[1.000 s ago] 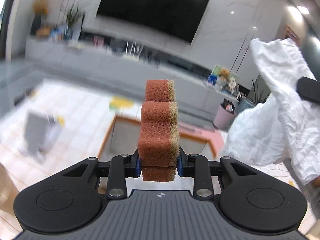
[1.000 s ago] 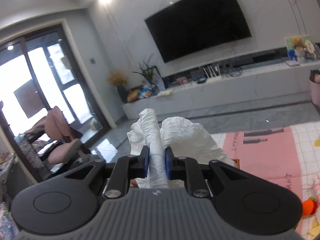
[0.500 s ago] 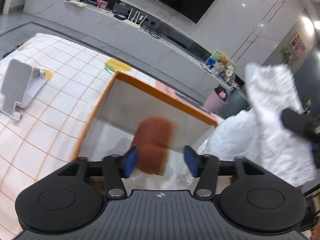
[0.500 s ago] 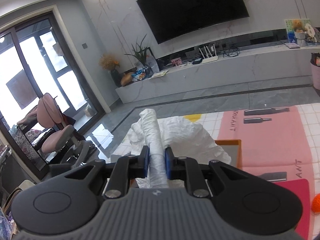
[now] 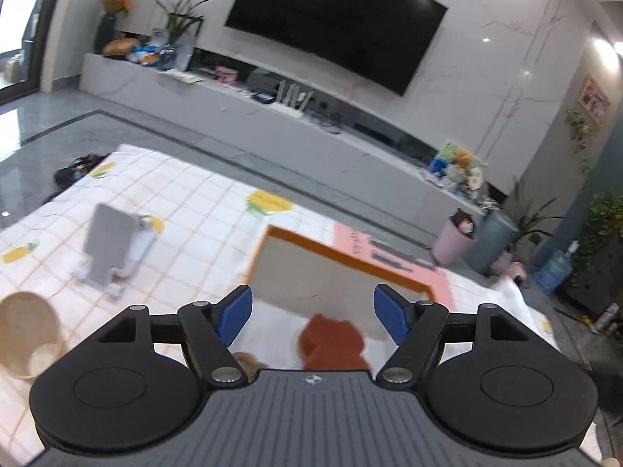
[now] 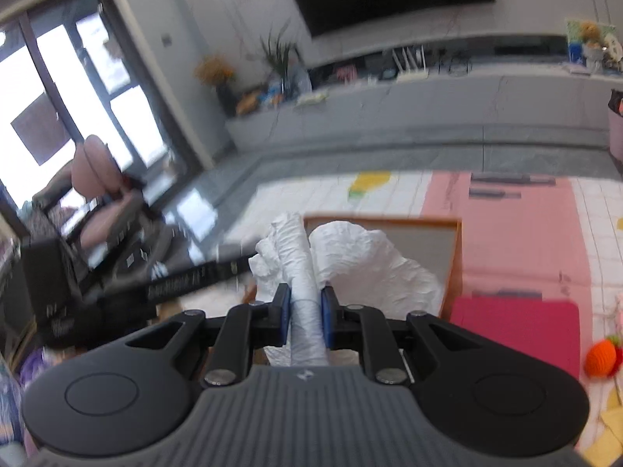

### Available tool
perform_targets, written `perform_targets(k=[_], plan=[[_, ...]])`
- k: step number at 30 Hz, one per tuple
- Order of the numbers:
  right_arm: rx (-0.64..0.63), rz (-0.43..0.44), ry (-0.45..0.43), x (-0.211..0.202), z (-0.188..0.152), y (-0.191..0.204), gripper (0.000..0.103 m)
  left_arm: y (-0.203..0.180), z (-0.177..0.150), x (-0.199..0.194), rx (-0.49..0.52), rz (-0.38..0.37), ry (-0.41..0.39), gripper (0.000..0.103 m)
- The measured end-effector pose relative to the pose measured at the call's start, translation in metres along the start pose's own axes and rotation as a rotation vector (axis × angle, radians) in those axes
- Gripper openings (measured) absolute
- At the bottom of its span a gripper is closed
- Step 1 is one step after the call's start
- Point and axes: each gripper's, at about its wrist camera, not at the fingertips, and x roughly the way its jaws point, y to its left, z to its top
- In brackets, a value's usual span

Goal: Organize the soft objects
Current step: 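Lower the sponge into the orange box and open the left tool while the right tool carries the cloth, then lower the white cloth into the orange box and open the right tool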

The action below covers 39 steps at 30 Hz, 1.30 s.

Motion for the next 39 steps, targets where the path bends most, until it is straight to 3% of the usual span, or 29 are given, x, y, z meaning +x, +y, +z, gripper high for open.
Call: perform_targets(k=[4,11,15,21,23,29,32,35,36,37,39], plan=[[-0.011,-0.041,0.093,-0.001,-0.012,0.006,0.015,0.007,0.002,-0.003,-0.019,0.013,0.022,0.084],[-0.053,-0.291,0.199,0.042,-0.031,0.014,0.015,0.012,0.003,-0.009,-0.035,0.011,0.013,0.084],[-0.196,-0.433,0.209,0.081,-0.041,0.032,0.015,0.017,0.004,-0.01,-0.047,-0.003,0.02,0.084],[-0.199,-0.452,0.289,0.12,-0.055,0.037,0.015,0.026,0.006,-0.008,-0.075,0.015,0.03,0.084],[-0.279,-0.565,0.303,0.14,-0.065,0.039,0.015,0.03,0.007,-0.007,-0.101,0.007,0.042,0.084],[-0.347,-0.619,0.436,0.166,-0.069,0.034,0.014,0.033,0.007,-0.009,-0.12,0.002,0.045,0.084],[-0.309,-0.58,0.458,0.159,-0.06,0.036,0.023,0.032,0.007,-0.008,-0.12,0.009,0.061,0.084],[-0.266,-0.495,0.438,0.136,-0.048,0.041,0.042,0.032,0.008,-0.011,-0.11,0.021,0.059,0.084],[-0.27,-0.493,0.411,0.126,-0.046,0.046,0.06,0.031,0.008,-0.012,-0.109,0.024,0.057,0.084],[-0.29,-0.488,0.376,0.117,-0.041,0.05,0.068,0.032,0.009,-0.013,-0.113,0.024,0.057,0.084],[-0.333,-0.479,0.318,0.099,-0.032,0.058,0.066,0.033,0.01,-0.014,-0.126,0.02,0.06,0.084]])
